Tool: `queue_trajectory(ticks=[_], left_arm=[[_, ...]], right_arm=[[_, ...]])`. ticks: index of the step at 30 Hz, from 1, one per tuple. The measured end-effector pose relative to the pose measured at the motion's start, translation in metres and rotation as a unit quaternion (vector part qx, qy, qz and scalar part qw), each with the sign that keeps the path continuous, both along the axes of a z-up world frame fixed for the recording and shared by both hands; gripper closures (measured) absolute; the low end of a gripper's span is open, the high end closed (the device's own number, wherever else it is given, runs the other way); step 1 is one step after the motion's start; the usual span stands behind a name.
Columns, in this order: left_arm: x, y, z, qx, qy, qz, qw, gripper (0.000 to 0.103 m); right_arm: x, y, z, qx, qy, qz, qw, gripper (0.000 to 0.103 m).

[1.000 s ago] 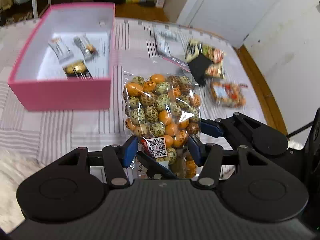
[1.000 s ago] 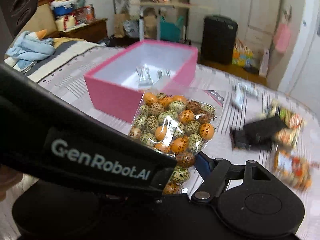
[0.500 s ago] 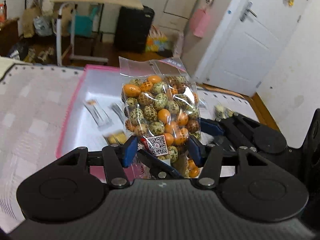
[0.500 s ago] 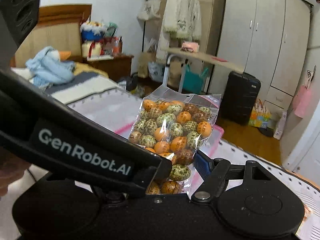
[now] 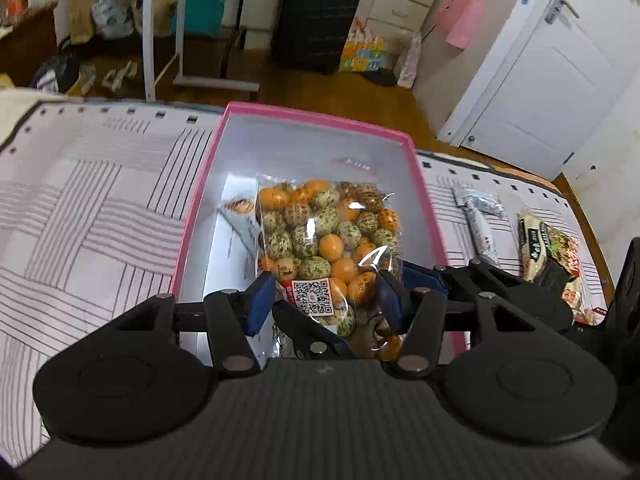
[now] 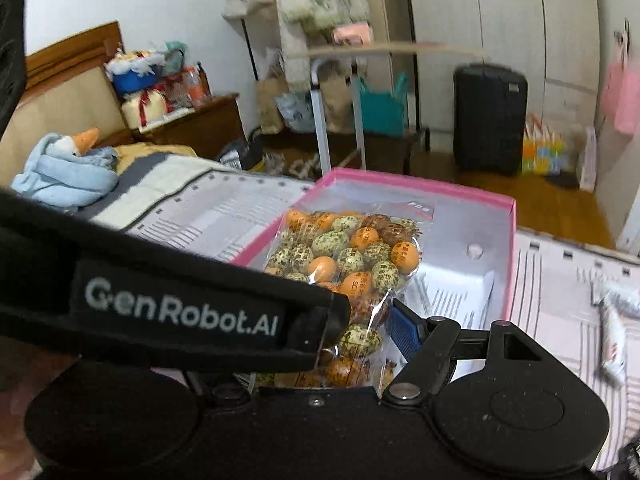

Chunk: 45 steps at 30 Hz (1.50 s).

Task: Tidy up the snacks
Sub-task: 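Lower the peanut bag into the pink box and open the left gripper, then grasp the black packet on the bed with the right gripper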

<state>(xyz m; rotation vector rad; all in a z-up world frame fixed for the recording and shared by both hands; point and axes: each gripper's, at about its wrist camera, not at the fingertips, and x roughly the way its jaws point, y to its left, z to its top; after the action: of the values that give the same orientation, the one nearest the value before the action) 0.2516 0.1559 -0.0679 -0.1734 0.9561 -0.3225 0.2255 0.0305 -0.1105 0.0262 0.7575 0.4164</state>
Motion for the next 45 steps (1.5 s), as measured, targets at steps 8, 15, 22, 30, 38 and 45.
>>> queue_trajectory(ticks=[8, 15, 22, 30, 38, 45], left_arm=[[0.004, 0.007, -0.016, 0.013, 0.025, 0.009, 0.9996, 0.050], [-0.010, 0.014, -0.007, 0.002, 0.027, 0.021, 0.9994, 0.050], [-0.046, 0.005, 0.033, 0.018, -0.009, 0.004, 0.9998, 0.048], [-0.092, -0.019, 0.090, 0.054, -0.060, -0.046, 0.9957, 0.046], [-0.127, -0.065, 0.122, 0.064, -0.093, -0.102, 0.9884, 0.038], [-0.132, -0.132, 0.111, 0.042, -0.088, -0.155, 0.9831, 0.028]], right_arm=[[0.009, 0.018, -0.007, -0.016, 0.034, 0.024, 0.999, 0.026], [-0.005, 0.009, 0.012, -0.028, 0.048, 0.024, 0.998, 0.026], [-0.033, -0.010, 0.042, -0.069, 0.045, 0.028, 0.996, 0.024], [-0.075, -0.047, 0.085, -0.123, 0.019, 0.010, 0.992, 0.023], [-0.104, -0.139, 0.125, -0.105, -0.010, -0.047, 0.993, 0.023], [-0.117, -0.221, 0.122, -0.067, -0.040, -0.086, 0.993, 0.023]])
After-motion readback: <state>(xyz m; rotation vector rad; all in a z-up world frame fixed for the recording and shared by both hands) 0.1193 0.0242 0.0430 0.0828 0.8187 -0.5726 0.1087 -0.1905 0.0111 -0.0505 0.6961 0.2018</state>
